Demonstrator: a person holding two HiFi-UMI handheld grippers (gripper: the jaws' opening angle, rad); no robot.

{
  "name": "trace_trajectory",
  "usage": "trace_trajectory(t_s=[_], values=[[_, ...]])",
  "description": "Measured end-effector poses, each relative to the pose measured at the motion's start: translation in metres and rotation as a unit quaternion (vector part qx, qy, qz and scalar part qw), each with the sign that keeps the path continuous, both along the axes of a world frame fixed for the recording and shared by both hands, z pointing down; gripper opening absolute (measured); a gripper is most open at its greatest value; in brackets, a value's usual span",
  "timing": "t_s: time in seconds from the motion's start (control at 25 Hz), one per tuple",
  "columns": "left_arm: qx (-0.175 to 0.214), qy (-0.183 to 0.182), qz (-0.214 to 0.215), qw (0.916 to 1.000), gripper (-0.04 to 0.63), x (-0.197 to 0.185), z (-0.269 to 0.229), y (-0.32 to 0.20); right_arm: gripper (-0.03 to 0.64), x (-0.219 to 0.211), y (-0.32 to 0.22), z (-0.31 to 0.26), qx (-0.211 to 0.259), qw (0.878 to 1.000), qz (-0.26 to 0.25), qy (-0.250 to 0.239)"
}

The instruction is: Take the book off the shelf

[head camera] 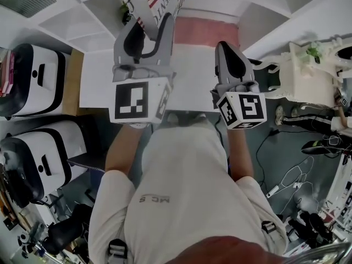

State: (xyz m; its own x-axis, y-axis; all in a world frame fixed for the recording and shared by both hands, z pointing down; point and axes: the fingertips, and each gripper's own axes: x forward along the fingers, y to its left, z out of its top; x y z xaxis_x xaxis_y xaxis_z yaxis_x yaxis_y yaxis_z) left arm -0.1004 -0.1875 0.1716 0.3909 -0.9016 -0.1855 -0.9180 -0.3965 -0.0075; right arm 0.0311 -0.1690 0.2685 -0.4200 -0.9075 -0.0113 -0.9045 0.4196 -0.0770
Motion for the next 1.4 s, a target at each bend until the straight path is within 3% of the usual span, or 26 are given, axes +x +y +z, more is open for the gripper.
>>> trace_trajectory(t_s=[0.4, 0.8, 1.4], values=[[-0.022, -0.006, 0.009, 0.9997, 0.163, -0.007, 0.034, 0.059, -0.002, -0.001, 0.012, 0.016, -0.017, 1.000, 0.005, -0.013], [-0.094, -0.025, 0.000, 0.9952, 0.163, -0.014, 0.110, 0.067, -0.003, -0.001, 0.022, 0.043, -0.042, 0.999, 0.005, 0.002], [-0.221, -0.063, -0.010, 0.9732, 0.164, -0.027, 0.251, 0.065, -0.003, -0.012, 0.051, 0.122, -0.086, 0.994, -0.023, 0.056]])
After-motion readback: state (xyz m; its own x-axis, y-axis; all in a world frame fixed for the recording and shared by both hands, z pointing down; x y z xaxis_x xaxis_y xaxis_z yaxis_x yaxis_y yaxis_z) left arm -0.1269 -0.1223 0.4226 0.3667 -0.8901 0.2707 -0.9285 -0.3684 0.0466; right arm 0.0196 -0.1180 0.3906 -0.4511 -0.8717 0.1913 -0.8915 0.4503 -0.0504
